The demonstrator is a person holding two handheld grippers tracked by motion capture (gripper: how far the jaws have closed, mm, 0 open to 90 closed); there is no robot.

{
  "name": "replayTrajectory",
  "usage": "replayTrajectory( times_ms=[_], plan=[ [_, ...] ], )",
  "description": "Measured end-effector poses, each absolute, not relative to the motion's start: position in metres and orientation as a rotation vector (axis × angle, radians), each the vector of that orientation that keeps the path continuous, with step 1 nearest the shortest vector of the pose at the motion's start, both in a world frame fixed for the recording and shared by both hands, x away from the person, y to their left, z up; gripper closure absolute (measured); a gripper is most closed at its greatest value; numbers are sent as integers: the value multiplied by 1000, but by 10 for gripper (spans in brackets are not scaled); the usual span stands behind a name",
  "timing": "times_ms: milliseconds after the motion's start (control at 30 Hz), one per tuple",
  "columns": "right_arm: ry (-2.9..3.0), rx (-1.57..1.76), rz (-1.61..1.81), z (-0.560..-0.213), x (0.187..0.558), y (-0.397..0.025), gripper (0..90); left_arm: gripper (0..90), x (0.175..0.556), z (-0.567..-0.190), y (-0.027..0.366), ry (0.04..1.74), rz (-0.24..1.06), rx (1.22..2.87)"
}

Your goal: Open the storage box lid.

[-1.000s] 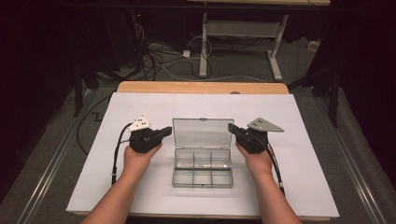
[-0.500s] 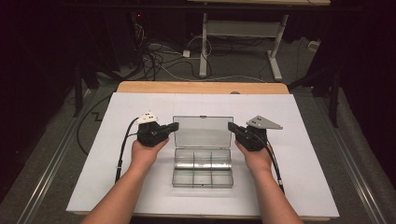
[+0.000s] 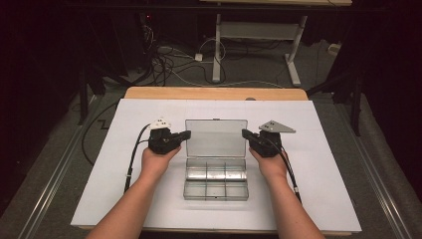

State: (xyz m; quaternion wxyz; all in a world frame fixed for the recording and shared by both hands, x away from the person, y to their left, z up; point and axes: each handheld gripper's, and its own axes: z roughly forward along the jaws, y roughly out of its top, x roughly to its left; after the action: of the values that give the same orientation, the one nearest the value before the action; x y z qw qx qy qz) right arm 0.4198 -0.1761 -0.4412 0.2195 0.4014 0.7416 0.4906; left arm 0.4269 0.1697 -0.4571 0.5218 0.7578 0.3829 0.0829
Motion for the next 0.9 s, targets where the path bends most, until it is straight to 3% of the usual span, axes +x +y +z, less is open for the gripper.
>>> replayTrajectory(
  times_ms=[900],
  plan=[
    [2173,1234,1161,-465,452,-170,900,877,449,-484,165,1032,172,1902]
  ],
)
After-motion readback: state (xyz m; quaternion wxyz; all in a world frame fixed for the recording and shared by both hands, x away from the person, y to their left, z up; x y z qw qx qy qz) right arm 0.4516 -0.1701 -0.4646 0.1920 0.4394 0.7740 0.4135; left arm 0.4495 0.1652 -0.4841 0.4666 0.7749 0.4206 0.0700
